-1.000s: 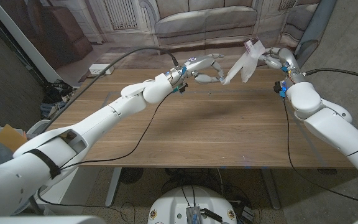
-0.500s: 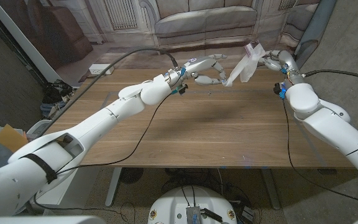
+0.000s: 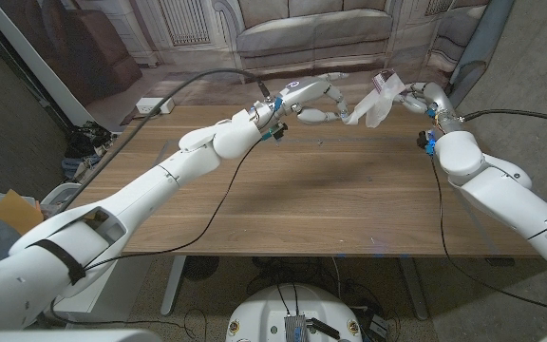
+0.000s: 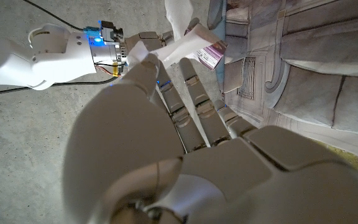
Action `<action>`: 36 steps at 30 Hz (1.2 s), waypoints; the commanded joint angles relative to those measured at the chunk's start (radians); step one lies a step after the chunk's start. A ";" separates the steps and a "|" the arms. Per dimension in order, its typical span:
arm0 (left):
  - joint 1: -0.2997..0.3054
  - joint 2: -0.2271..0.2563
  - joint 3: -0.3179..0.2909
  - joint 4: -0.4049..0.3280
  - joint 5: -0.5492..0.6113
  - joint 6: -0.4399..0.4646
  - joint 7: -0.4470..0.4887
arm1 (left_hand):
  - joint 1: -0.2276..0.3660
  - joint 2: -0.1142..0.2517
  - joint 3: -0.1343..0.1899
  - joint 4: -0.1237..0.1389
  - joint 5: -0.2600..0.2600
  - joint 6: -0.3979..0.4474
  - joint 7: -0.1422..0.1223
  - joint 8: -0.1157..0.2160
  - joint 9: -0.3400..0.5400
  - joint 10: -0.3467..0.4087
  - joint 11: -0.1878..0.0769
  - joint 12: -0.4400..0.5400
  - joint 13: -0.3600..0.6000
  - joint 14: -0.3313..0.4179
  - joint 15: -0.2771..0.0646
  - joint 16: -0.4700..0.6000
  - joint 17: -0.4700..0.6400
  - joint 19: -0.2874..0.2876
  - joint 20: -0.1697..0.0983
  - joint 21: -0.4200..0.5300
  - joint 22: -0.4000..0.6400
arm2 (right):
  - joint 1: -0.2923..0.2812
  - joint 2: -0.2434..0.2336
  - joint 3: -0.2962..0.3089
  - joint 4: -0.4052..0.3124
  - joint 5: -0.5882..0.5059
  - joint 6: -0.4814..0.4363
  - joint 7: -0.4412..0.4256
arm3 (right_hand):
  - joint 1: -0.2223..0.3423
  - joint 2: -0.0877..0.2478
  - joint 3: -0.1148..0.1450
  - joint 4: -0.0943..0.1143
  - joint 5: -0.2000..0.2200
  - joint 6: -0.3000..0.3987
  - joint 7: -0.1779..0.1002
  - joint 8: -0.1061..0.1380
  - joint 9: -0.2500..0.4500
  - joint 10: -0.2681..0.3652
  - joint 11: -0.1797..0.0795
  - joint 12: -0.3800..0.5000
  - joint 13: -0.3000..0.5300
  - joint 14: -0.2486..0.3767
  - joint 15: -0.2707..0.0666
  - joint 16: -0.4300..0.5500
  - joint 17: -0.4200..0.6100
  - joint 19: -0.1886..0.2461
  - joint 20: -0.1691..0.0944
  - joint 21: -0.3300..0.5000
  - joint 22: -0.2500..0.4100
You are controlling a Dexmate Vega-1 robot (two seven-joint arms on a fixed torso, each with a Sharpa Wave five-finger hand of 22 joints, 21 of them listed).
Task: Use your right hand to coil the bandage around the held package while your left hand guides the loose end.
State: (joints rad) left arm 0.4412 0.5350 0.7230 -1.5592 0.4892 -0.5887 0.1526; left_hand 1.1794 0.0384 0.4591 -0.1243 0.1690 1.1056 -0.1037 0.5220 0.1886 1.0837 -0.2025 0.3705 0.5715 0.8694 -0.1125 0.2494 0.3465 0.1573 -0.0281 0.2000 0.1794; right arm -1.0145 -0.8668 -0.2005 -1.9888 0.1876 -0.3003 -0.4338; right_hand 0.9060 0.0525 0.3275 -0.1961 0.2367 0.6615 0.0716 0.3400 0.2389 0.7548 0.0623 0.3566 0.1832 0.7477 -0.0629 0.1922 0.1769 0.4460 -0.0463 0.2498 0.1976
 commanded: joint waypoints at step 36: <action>-0.215 -0.173 0.059 0.037 -0.036 0.235 -0.082 | -0.019 -0.010 0.018 0.007 0.005 0.017 -0.003 0.004 0.001 0.040 -0.010 -0.013 0.073 0.020 -0.092 -0.016 -0.016 0.011 -0.003 0.008 0.002 | -0.002 -0.004 -0.142 -0.007 -0.190 0.028 0.041 | 0.042 0.058 0.078 0.051 0.003 0.275 -0.262 0.001 0.008 0.265 -0.248 -0.001 0.003 0.012 -0.131 -0.002 0.003 -0.002 -0.056 0.002 0.004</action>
State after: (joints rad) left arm 0.2649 0.4033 0.7848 -1.5357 0.5119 -0.4095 0.0908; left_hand 1.1612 0.0305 0.4709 -0.1184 0.1690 1.1114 -0.1089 0.5220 0.1858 1.0936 -0.1929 0.3509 0.5887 0.8830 -0.1144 0.2323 0.3291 0.1571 -0.0285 0.2018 0.1794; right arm -1.0116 -0.8808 -0.3236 -2.0076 0.0142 -0.2839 -0.4130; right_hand 0.9060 0.0525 0.3275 -0.1961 0.2369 0.6624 0.0694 0.3371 0.2434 0.7565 0.0639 0.3544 0.1841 0.7461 -0.0650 0.1922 0.1766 0.4458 -0.0461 0.2497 0.1976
